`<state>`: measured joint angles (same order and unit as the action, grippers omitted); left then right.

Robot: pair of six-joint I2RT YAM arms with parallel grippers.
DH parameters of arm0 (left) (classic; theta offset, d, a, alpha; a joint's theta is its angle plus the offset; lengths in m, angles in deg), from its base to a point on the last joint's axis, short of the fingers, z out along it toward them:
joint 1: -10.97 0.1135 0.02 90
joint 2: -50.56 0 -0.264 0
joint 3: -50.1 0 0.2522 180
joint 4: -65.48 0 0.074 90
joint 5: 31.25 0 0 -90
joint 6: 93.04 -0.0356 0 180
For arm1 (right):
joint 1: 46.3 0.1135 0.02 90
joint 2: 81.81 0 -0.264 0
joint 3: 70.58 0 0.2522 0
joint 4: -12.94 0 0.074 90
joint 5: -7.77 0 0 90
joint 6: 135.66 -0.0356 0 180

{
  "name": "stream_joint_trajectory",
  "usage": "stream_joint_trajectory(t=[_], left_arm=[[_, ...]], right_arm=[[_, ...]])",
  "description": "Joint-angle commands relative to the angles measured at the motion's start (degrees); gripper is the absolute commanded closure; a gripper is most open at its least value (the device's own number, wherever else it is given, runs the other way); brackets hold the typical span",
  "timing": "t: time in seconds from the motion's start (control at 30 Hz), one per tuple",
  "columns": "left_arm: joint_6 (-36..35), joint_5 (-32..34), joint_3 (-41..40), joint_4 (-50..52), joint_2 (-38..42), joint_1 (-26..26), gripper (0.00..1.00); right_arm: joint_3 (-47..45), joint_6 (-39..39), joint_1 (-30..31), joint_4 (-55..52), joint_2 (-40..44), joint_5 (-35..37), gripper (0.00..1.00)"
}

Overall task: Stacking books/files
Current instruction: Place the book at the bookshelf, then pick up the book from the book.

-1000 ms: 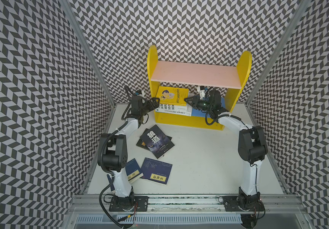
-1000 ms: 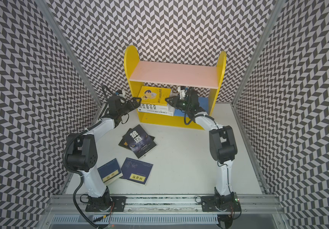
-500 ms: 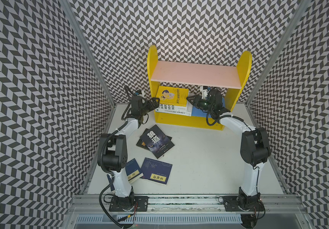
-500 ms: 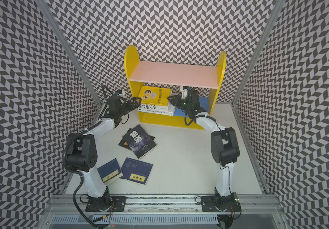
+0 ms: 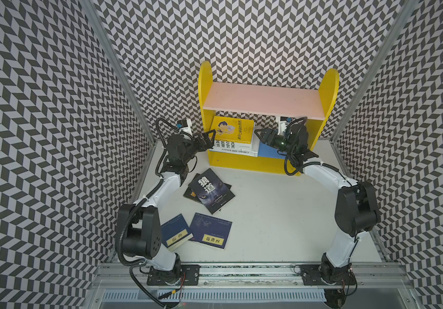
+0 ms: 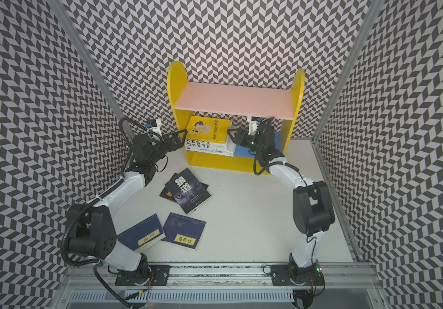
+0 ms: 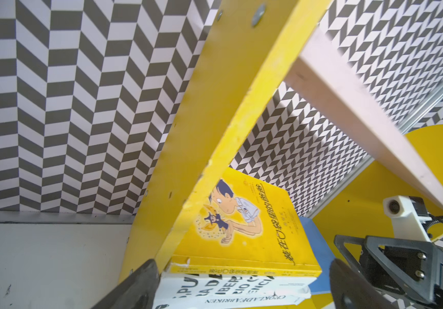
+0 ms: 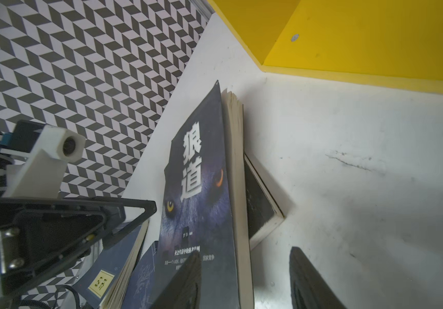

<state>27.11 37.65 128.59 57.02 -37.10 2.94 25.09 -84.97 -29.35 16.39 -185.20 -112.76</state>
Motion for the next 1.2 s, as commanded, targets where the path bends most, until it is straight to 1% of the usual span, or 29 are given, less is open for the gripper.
stream_joint_trajectory(t=[0.0, 0.07, 0.17, 0.27, 0.33, 0.47, 0.57, 0.67, 0.77, 0.87, 1.0, 1.17], left_arm=[[-0.2, 4.2, -1.8, 7.0, 3.7, -0.3, 0.00], [2.4, 6.3, -4.6, 10.5, 6.4, -0.4, 0.00], [4.8, 6.8, -11.0, 12.1, 11.2, -0.6, 0.01], [6.1, 8.0, -16.7, 14.5, 15.9, -1.0, 0.01], [6.9, 9.9, -19.3, 17.8, 18.1, -1.3, 0.01], [11.0, 10.0, -25.7, 18.6, 19.7, -1.8, 0.02], [13.1, 9.4, -30.0, 18.5, 19.0, -2.7, 0.06], [14.4, 11.3, -33.6, 18.1, 18.8, -4.4, 0.07], [15.5, 11.3, -35.5, 17.7, 18.2, -5.0, 0.07], [15.2, 12.4, -35.8, 18.9, 18.0, -5.8, 0.07], [14.9, 12.3, -36.5, 18.6, 17.1, -6.0, 0.09], [14.1, 13.3, -36.3, 20.8, 16.7, -6.6, 0.09]], right_arm=[[-1.5, 2.7, -0.4, 6.1, 3.8, 0.1, 0.39], [-4.4, 2.9, -0.3, 6.5, 5.4, -0.2, 0.39], [-11.0, 2.7, -0.3, 8.1, 8.6, 0.3, 0.39], [-19.0, 3.2, 0.3, 9.7, 12.7, 4.3, 0.39], [-23.9, 3.8, 1.0, 11.1, 14.9, 6.7, 0.39], [-30.0, 6.0, 4.0, 11.9, 18.0, 11.0, 0.37], [-32.7, 8.4, 7.0, 11.7, 18.2, 13.3, 0.33], [-35.4, 7.7, 9.7, 13.7, 15.9, 14.0, 0.35], [-36.3, 7.9, 13.0, 16.6, 11.1, 13.3, 0.35], [-33.2, 9.1, 15.5, 16.9, 4.8, 10.5, 0.39], [-29.3, 9.8, 16.9, 17.4, -2.8, 6.4, 0.44], [-25.7, 11.6, 18.2, 16.5, -8.1, 4.4, 0.47]])
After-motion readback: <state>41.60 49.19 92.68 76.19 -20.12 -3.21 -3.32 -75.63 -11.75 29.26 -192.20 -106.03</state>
